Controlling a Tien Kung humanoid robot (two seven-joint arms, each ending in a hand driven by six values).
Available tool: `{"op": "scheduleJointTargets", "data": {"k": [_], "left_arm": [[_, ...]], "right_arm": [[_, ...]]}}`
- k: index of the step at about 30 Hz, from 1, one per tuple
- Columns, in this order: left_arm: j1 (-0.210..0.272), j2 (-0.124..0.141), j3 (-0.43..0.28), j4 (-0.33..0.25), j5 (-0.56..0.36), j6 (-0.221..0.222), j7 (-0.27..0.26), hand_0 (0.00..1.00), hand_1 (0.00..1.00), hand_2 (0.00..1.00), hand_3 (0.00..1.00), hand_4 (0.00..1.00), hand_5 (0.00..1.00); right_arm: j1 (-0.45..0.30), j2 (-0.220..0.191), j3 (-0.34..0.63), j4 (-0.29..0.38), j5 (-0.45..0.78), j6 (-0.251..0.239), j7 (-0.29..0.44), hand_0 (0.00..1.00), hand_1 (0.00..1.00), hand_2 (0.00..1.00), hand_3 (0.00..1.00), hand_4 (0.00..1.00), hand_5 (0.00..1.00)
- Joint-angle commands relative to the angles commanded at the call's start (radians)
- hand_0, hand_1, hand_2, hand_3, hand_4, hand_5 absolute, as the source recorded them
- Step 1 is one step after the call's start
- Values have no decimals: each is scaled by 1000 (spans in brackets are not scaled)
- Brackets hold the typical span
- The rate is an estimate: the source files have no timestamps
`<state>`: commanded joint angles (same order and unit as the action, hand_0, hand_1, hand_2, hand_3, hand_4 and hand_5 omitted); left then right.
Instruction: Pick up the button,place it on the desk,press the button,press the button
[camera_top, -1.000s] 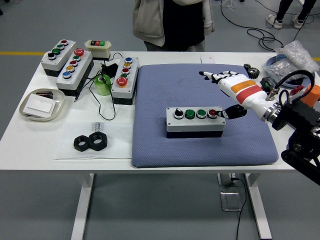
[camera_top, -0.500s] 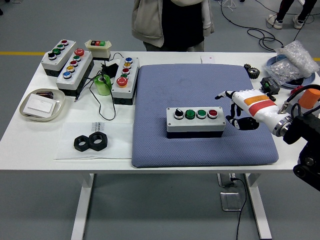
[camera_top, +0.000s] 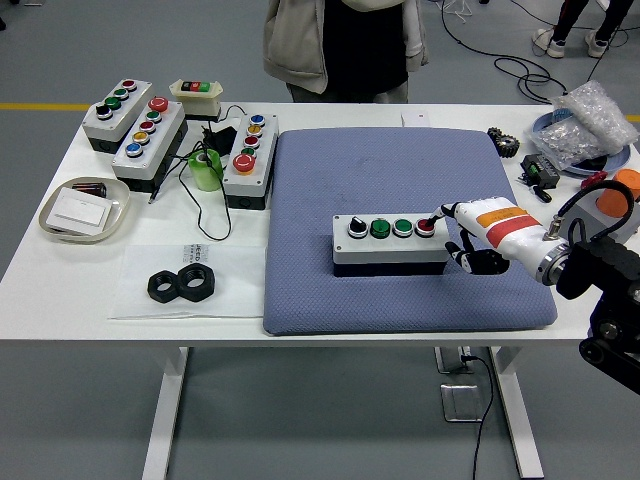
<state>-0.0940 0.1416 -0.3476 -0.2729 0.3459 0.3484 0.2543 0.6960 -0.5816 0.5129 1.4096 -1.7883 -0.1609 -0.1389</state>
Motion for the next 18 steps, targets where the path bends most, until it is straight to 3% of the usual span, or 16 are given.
{"op": "scheduleJointTargets", "data": {"k": [7,14,18], "left_arm": [[-3,0,6,0,-10,1,-3,747,784,856,776,547,998],[-3,-2,6,0,-13,1,-3,747,784,856,775,547,998],[-3,-2,9,0,-18,2,-5,747,784,856,775,547,998]], "right_arm": [[10,16,-2,-11,0,8,-10,202,2,125,756,536,2],[35,48,-55,-82,10,21,-13,202,2,125,757,536,2],[36,50,-63,-82,2,23,-17,202,2,125,757,536,2]]}}
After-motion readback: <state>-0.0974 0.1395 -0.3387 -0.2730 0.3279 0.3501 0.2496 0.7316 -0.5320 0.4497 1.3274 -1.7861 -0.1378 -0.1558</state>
